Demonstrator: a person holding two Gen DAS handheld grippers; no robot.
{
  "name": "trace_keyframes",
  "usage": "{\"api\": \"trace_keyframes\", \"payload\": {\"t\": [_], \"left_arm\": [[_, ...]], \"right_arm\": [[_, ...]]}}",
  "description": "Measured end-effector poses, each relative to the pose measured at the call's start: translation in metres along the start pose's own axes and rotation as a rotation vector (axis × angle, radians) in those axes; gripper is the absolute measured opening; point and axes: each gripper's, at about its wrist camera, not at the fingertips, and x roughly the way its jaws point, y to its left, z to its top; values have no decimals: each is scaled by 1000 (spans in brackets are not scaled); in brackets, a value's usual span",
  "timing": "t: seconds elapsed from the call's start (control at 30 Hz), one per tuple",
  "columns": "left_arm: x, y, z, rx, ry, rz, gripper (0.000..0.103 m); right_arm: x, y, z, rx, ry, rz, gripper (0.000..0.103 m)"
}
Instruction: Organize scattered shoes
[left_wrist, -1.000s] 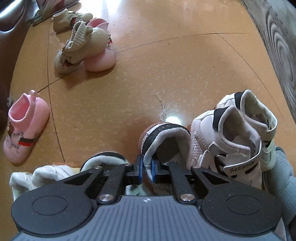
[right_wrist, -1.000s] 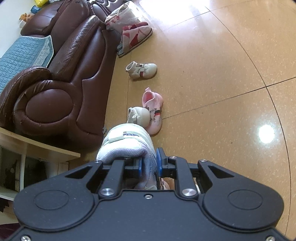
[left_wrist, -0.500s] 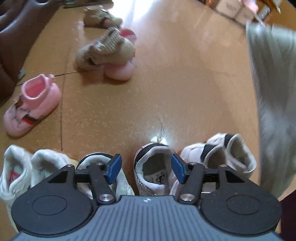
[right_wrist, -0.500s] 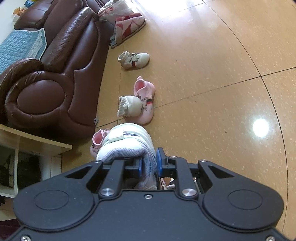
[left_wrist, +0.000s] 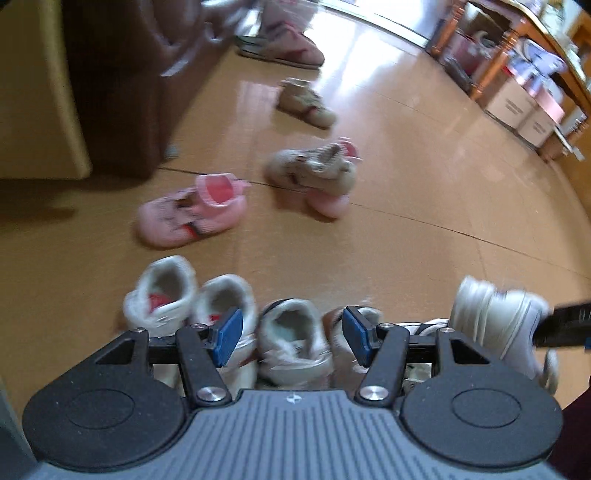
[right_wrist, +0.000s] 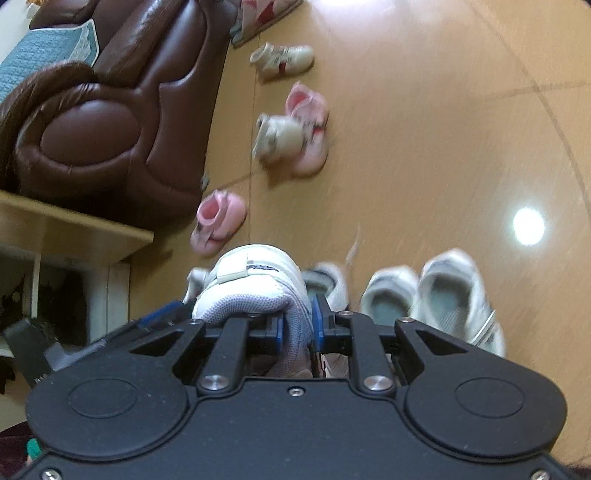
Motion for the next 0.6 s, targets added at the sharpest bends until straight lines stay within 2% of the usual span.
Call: {"api": "trace_keyframes", "payload": {"t": [0.33,0.6], "left_arm": [[-43,51,-24,-90,-22,117,60],[-62,95,-45,-219,-44,153,61]], "right_arm": [[33,28,-41,12,93,13,16],[91,57,-86,37,212,8,16]]}}
